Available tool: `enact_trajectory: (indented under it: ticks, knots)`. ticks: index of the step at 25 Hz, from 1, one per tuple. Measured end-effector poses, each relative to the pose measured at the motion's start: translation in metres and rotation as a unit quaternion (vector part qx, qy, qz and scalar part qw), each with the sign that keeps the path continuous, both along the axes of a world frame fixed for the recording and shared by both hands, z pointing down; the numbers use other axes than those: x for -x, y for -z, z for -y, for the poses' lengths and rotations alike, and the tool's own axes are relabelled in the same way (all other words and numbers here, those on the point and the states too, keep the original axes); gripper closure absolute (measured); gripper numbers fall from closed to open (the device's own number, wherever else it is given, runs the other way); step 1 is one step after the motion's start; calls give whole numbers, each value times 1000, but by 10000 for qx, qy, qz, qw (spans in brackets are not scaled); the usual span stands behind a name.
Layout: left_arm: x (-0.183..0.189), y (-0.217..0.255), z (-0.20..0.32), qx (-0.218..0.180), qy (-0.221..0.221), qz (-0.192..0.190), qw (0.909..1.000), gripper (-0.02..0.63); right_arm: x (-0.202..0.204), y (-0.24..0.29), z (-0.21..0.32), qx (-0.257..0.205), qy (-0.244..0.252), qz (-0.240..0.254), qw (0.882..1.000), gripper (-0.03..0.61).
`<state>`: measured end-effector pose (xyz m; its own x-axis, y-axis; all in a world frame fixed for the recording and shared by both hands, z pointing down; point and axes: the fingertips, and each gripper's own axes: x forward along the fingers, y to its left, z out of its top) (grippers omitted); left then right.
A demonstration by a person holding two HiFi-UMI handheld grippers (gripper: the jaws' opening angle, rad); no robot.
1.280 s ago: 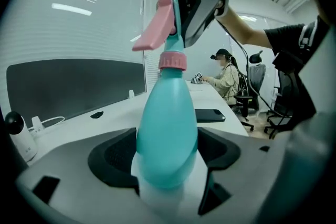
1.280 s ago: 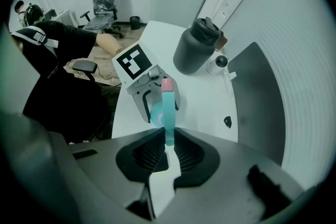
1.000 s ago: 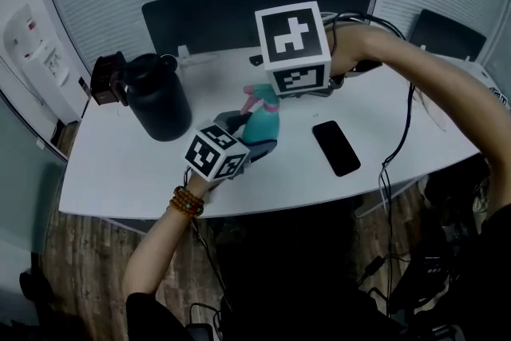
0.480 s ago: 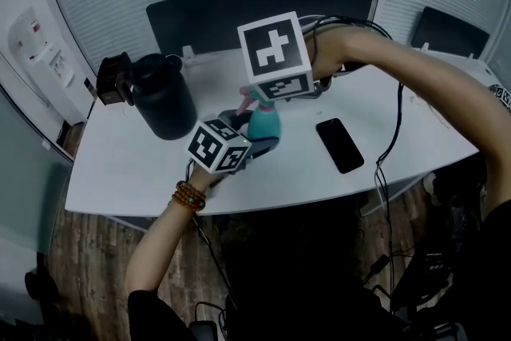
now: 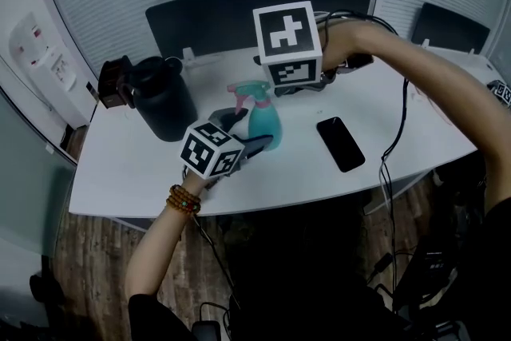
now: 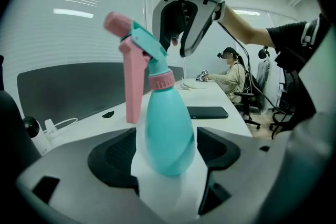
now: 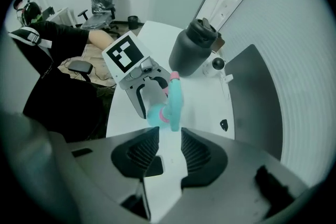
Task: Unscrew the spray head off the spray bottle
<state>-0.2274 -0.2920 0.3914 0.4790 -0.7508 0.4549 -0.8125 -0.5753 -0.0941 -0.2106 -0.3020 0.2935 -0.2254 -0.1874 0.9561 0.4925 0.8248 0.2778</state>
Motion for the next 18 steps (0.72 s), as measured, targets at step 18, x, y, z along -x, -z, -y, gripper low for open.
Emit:
enact_trajectory:
  ticks: [18]
  knots:
    - [35, 55, -59, -954, 529, -899, 9900, 268, -45, 37, -45, 1855, 40, 3704, 9102, 446]
